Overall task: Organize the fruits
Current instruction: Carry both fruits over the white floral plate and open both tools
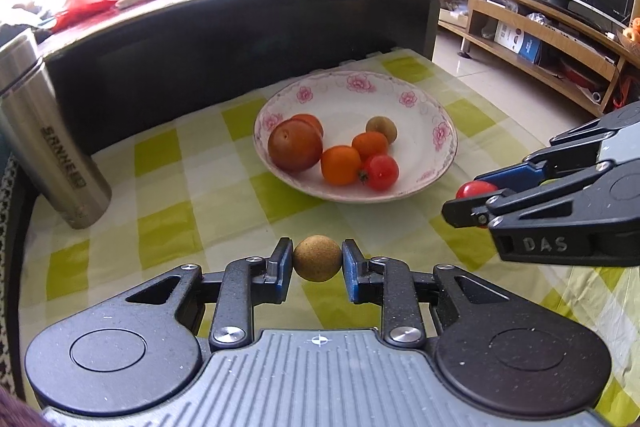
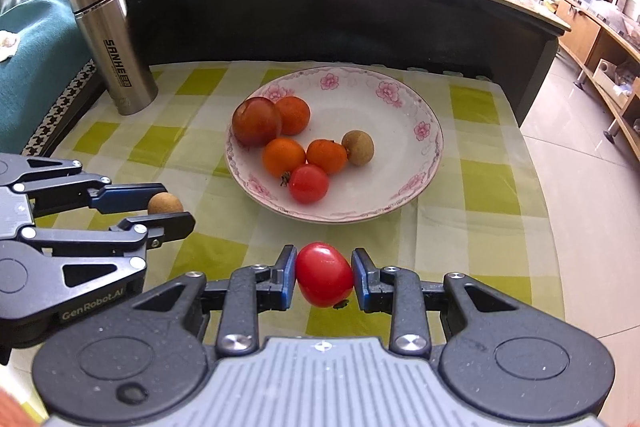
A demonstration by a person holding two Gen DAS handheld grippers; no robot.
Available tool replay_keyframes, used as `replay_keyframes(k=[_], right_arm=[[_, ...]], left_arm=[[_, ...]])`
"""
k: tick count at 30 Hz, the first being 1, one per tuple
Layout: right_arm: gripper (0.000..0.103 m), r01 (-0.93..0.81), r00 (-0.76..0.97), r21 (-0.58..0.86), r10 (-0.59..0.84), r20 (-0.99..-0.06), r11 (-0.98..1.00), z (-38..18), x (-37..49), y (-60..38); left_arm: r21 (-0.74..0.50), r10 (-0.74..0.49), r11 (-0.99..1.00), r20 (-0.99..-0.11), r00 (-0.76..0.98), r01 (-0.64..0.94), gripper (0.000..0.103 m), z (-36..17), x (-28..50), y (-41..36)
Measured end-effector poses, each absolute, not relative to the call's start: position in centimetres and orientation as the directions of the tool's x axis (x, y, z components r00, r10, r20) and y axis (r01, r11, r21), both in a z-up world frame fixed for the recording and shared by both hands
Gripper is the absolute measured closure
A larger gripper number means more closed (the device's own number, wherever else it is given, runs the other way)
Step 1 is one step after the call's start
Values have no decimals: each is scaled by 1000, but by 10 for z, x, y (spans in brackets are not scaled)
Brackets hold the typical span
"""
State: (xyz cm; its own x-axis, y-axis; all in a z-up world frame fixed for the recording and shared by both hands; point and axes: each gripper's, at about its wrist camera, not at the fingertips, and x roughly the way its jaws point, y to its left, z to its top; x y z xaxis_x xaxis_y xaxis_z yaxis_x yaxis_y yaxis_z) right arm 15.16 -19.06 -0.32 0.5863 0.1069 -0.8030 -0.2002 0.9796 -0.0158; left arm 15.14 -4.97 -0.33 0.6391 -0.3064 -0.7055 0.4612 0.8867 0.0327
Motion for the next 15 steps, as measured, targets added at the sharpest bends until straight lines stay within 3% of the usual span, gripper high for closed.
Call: replay_keyframes(k=[15], right_arm=[[68, -151, 619, -74, 36, -784, 986, -4, 206, -206]], left_arm=[[106, -296, 869, -670, 680, 483, 69, 13, 203, -85]])
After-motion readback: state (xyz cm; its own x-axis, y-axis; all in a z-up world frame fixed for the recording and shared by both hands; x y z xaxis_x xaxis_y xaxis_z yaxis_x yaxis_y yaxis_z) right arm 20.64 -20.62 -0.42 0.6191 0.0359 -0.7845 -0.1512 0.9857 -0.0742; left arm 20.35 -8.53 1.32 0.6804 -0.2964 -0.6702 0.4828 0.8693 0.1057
